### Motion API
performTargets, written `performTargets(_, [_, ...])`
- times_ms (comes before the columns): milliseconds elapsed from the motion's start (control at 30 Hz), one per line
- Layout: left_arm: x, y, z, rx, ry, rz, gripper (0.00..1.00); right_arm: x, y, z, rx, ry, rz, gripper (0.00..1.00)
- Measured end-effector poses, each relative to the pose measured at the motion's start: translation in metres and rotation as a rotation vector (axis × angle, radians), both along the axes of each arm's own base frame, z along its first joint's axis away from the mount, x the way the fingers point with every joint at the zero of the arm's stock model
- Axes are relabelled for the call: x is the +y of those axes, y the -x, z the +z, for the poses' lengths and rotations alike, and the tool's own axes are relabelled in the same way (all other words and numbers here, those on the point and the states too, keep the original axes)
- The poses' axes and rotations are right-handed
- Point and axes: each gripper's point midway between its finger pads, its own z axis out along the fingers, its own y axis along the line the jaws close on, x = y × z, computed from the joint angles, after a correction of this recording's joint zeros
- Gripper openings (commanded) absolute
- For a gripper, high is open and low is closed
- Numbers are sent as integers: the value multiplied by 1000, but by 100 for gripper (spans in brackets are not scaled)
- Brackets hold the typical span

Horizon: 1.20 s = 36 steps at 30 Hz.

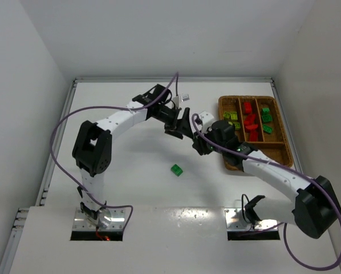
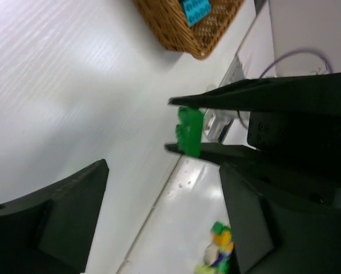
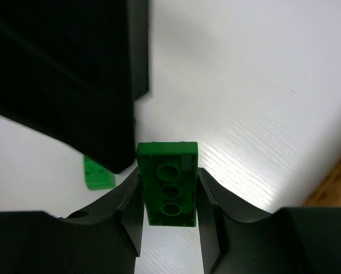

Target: Sort the legos into containers by color

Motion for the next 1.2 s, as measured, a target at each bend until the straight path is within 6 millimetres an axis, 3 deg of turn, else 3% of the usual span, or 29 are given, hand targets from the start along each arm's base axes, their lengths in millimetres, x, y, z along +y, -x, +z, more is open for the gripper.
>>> performTargets(67, [9,-9,-3,6,-20,39,100,-12,-2,-4,6,17,-58,8])
performTargets(233, [27,-26,-12,0,-62,114,100,-36,-3,-9,17,34,-201,7])
performTargets(367, [48,-37,-27,-11,-141,204,100,-76,-18,-7,27,27,-442,7])
performTargets(500, [74,-44,-40,-7,-214,291,100,-147,-48,4,57,-5,-747,7])
performTargets(600, [86,-47,-45,-11,-243,326,100,-213,-71,13,78,-88,-983,5])
performTargets(700, [92,-45,-46,-17,-259,337,100,-282,-83,6,128,-164,-1188,4])
performTargets(767, [93,-44,-45,-25,-260,335,100,-310,-84,-5,172,-168,-1278,4])
performTargets(900, [95,-44,-46,-40,-269,332,100,-334,-102,-21,246,-152,-1350,5])
performTargets(1133, [110,-44,-57,-86,-380,355,100,-367,-122,-34,271,-103,-1445,19])
performTargets(1167, [111,-43,-59,-93,-398,355,100,-370,-122,-36,275,-97,-1456,22])
performTargets(1200, [112,-42,-63,-101,-415,352,100,-375,-123,-38,278,-88,-1471,37])
